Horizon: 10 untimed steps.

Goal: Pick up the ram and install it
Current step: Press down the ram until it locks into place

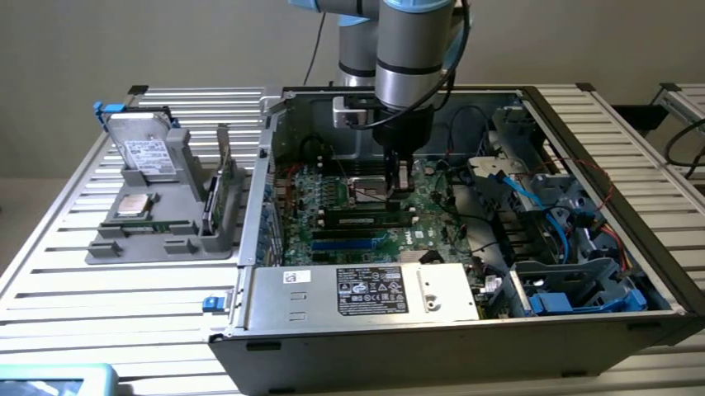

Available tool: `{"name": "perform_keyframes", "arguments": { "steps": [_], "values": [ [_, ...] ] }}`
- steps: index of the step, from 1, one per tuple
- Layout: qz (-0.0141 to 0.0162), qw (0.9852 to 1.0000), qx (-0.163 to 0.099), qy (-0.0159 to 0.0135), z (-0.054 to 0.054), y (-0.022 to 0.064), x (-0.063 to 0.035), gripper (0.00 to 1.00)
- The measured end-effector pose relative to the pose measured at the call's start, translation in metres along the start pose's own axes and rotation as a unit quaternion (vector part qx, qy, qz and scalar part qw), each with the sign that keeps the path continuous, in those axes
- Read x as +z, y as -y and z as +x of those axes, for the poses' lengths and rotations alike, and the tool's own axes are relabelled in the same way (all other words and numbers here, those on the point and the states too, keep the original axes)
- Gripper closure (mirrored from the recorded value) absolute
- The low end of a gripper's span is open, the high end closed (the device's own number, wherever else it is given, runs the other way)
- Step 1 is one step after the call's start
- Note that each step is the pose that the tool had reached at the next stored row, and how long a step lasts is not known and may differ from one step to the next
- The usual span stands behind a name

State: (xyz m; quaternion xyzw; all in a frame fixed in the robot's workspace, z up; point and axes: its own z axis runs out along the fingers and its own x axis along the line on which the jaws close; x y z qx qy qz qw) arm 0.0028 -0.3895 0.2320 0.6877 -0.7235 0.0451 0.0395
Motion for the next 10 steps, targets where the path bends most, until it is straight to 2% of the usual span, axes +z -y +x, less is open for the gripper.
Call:
{"name": "perform_keyframes", "arguments": {
  "steps": [10],
  "values": [
    [-0.0001, 1.0000, 0.003, 0.0006, -0.0008, -0.0001, 0.0030, 0.89]
  ]
}}
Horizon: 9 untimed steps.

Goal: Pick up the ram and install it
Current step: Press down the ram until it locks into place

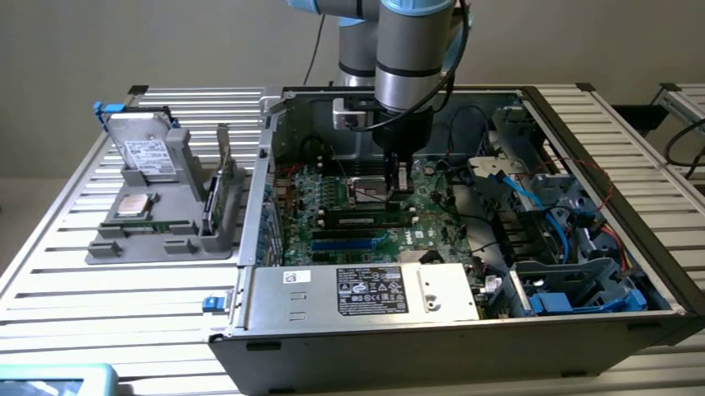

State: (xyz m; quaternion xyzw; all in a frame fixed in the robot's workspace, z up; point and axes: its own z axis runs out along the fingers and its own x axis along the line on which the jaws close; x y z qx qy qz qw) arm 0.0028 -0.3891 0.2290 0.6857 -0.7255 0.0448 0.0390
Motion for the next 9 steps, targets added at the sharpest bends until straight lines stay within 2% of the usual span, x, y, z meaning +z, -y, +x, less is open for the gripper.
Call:
{"name": "perform_keyframes", "arguments": {
  "steps": [9],
  "values": [
    [-0.0002, 1.0000, 0.002, 0.0000, 0.0000, 0.0000, 0.0000, 0.89]
  ]
}}
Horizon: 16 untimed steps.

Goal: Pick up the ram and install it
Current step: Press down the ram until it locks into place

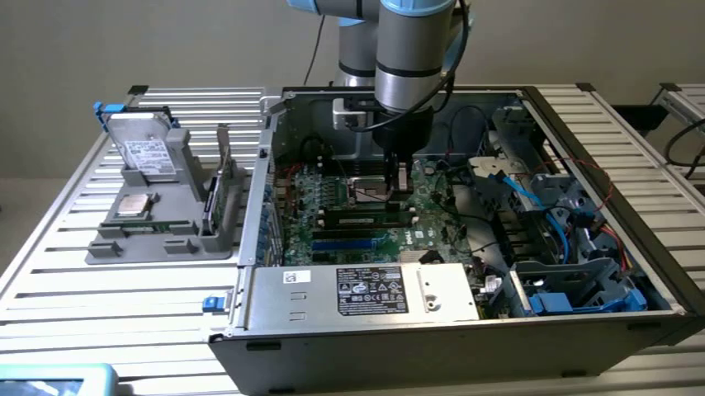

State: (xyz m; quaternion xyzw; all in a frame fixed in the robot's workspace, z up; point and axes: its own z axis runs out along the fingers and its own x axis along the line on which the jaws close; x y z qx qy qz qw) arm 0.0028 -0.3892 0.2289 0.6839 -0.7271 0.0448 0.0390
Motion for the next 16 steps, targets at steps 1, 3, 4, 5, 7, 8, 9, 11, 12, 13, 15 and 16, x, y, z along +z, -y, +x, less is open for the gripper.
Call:
{"name": "perform_keyframes", "arguments": {
  "steps": [1, 3, 4, 5, 7, 8, 9, 11, 12, 13, 15, 16],
  "values": [
    [0.0000, 1.0000, 0.000, 0.0001, 0.0004, 0.0002, -0.0011, 0.89],
    [0.0000, 1.0000, 0.000, 0.0001, 0.0014, 0.0003, -0.0035, 0.89],
    [0.0000, 1.0000, 0.000, 0.0001, 0.0023, 0.0004, -0.0036, 0.89],
    [0.0003, 1.0000, 0.001, 0.0001, 0.0024, 0.0005, -0.0036, 0.89],
    [0.0018, 1.0000, 0.001, 0.0001, 0.0024, 0.0005, -0.0031, 0.89],
    [0.0025, 1.0000, 0.001, 0.0002, 0.0024, 0.0005, -0.0029, 0.89],
    [0.0031, 1.0000, 0.001, 0.0001, 0.0024, 0.0005, -0.0028, 0.89],
    [0.0040, 1.0000, 0.001, 0.0004, 0.0022, 0.0005, -0.0018, 0.89],
    [0.0042, 1.0000, 0.001, 0.0003, 0.0021, 0.0005, -0.0011, 0.89],
    [0.0045, 1.0000, 0.002, 0.0003, 0.0020, 0.0005, -0.0002, 0.89],
    [0.0045, 1.0000, 0.002, 0.0003, 0.0019, 0.0004, 0.0012, 0.89],
    [0.0045, 1.0000, 0.003, 0.0002, 0.0019, 0.0004, 0.0013, 0.89]
  ]
}}
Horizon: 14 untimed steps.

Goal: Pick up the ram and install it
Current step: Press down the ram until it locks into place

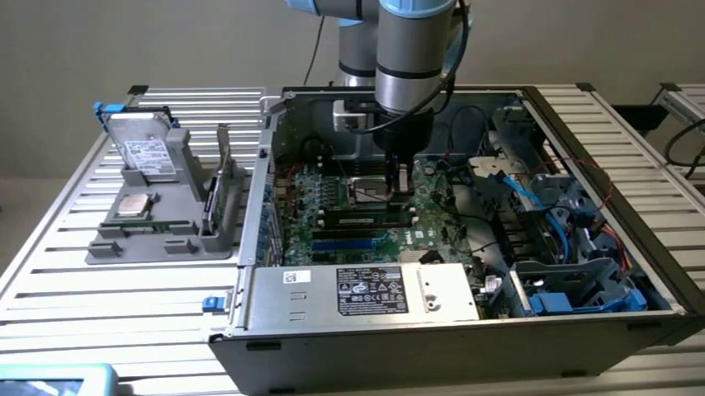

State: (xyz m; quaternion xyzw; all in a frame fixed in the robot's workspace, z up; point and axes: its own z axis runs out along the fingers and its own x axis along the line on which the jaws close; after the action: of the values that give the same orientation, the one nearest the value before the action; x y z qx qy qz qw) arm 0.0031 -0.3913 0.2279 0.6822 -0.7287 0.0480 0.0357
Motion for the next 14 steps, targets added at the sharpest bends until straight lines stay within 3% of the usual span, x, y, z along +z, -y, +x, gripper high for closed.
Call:
{"name": "perform_keyframes", "arguments": {
  "steps": [14],
  "values": [
    [-0.0004, 1.0000, 0.003, -0.0002, 0.0007, 0.0000, 0.0039, 0.89]
  ]
}}
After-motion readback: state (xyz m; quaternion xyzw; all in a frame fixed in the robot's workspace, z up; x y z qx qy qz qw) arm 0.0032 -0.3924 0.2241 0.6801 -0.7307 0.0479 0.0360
